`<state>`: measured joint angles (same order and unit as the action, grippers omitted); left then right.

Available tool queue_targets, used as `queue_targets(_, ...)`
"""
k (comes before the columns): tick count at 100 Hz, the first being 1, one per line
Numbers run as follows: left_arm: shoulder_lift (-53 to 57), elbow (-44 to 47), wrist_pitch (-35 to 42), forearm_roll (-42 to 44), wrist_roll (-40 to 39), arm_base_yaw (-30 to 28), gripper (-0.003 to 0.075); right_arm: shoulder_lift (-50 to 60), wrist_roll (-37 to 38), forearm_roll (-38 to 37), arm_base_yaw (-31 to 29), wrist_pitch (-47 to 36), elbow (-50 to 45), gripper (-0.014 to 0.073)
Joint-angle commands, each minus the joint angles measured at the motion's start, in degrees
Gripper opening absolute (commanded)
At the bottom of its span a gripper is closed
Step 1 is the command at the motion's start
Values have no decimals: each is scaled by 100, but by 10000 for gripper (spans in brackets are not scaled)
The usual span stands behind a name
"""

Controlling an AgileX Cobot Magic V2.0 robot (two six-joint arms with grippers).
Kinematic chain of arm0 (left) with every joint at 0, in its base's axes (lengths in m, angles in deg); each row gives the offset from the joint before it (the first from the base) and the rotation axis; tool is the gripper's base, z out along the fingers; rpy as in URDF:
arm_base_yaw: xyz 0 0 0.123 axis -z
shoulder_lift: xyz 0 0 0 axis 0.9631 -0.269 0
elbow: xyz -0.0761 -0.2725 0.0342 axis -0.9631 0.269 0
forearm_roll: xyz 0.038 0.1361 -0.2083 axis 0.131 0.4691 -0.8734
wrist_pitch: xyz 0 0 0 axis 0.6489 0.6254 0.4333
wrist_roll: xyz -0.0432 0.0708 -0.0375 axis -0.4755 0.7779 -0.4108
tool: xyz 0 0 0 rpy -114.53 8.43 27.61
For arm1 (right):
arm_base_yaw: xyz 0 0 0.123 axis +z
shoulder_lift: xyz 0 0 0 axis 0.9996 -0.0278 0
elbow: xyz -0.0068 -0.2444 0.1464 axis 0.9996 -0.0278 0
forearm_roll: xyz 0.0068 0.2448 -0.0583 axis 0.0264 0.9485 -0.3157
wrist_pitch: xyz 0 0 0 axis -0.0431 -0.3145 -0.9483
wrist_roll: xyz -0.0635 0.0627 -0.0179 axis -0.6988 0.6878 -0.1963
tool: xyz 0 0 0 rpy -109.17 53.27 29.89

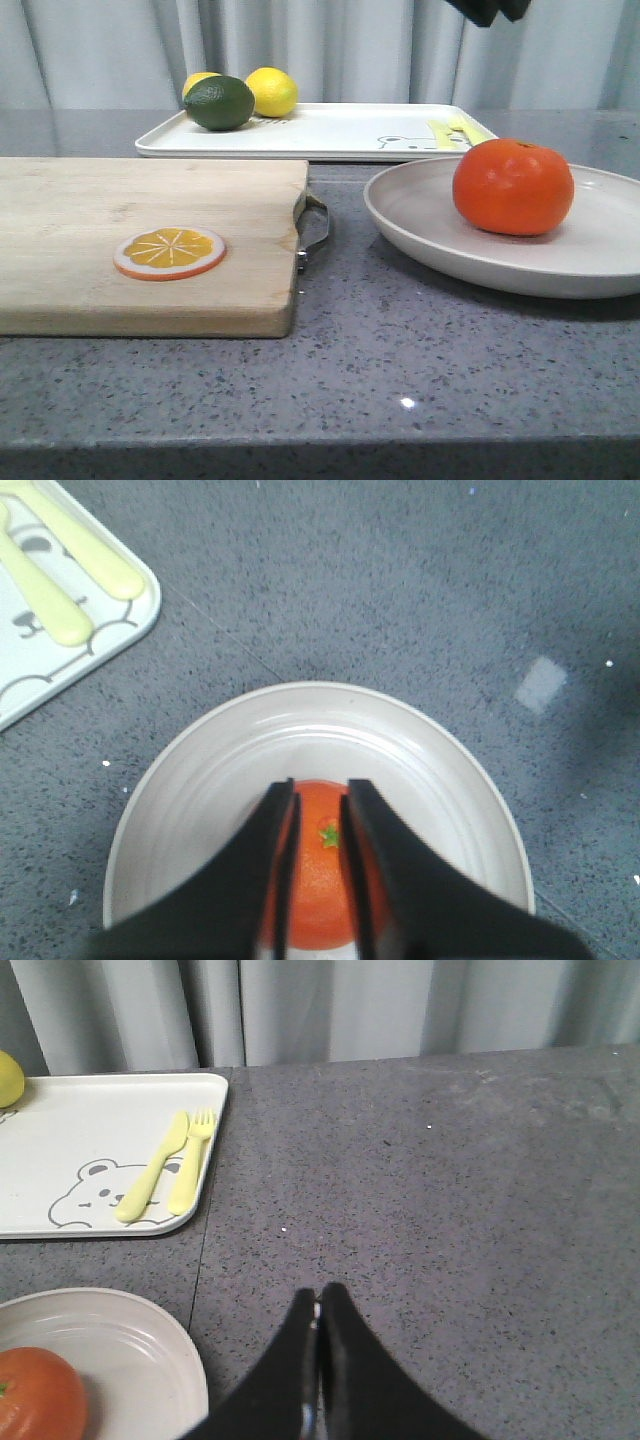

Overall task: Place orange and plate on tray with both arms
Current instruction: 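Open the left gripper and raise it away from the orange, then move the right gripper down to the plate rim farthest from the cutting board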

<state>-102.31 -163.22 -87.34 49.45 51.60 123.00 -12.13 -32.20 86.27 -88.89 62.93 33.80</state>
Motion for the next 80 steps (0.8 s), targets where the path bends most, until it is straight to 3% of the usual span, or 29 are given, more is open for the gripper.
queue_targets(1,637,239,719,-56,78,-25,-20,-42,-48,-31,-25,-449,208,-67)
queue_targets(80,4157,4310,2744,85,127,-60,-20,-42,-48,-31,-25,-455,208,-67)
